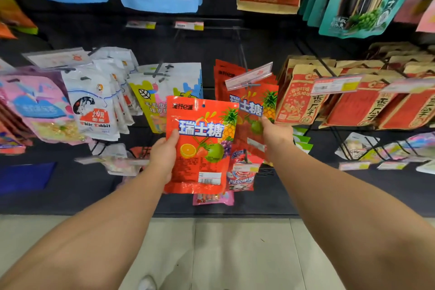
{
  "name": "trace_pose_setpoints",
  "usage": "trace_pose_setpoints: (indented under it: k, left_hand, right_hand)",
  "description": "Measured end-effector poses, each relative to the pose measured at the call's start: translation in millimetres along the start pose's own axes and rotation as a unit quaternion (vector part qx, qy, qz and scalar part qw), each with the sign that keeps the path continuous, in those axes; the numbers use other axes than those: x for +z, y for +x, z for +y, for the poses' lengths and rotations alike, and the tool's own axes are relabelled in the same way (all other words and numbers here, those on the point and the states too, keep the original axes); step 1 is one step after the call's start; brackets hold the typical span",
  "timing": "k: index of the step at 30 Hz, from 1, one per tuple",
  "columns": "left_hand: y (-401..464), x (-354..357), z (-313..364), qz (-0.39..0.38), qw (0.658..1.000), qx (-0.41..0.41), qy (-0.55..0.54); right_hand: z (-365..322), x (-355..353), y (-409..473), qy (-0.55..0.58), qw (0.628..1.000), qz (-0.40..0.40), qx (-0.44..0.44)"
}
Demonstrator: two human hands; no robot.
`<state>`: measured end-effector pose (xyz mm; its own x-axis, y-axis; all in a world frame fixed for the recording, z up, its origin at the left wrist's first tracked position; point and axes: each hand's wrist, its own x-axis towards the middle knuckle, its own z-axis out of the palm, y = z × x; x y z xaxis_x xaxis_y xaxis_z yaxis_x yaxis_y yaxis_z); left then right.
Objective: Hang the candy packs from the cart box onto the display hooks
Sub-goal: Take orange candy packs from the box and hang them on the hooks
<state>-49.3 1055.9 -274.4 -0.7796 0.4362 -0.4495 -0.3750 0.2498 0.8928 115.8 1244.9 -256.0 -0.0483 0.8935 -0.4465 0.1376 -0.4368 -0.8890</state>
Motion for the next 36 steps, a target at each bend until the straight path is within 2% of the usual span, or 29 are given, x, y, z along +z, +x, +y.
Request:
trace_pose_setpoints:
  k: [4,5,8,10,12,14,22,27,32,34,36]
  left_hand:
    - [-10.9,37.6,4.5,-0.043,0.999,0.004,-0.023]
    - [-12.6,45.3,5.8,-0.05,0.998,0.001,-0.026]
    - [-16.4,63.9,10.8,-0.072,0.997,-0.001,-0.029]
    - [-16.1,72.4,13.7,-0.075,0.997,-0.002,-0.033]
    - [-14.2,79.2,16.6,-0.074,0.997,0.0,-0.032]
    - [-12.7,86.7,19.9,-0.078,0.997,-0.004,-0.02]
    - [-14.7,104.4,34.2,-0.076,0.996,-0.038,0.009]
    - [-9.4,108.6,34.1,-0.059,0.997,-0.039,0.024]
    - [-3.5,111.2,33.4,-0.031,0.993,-0.051,0.099]
    - [-9.6,107.4,31.3,-0.018,0.991,-0.026,0.129]
    - [-10.8,95.8,23.7,-0.01,0.979,0.008,0.204]
  right_hand:
    - [0.0,-4.5,-9.3,0.006,0.999,0.038,0.003]
    - [0.5,-6.2,-7.4,0.014,1.0,0.019,0.009]
    - [-0.7,-8.0,-8.9,0.045,0.993,-0.107,0.035]
    - [-2.9,-9.8,-11.4,0.024,0.989,-0.142,0.031]
    - [-7.5,-13.9,-12.1,0.011,0.991,-0.129,-0.028]
    - [-9.4,-16.6,-6.6,-0.004,0.994,-0.094,-0.05]
    - [-22.9,-16.5,-3.7,0.004,0.997,-0.043,-0.064]
    - [-29.1,-14.4,-1.7,-0.001,0.997,-0.049,-0.056]
    - [-26.0,-12.6,-2.7,-0.071,0.994,-0.018,-0.077]
    - [-18.5,-14.4,-3.3,-0.123,0.99,0.012,-0.068]
    - [-7.8,-15.3,-7.8,-0.159,0.986,0.021,-0.051]
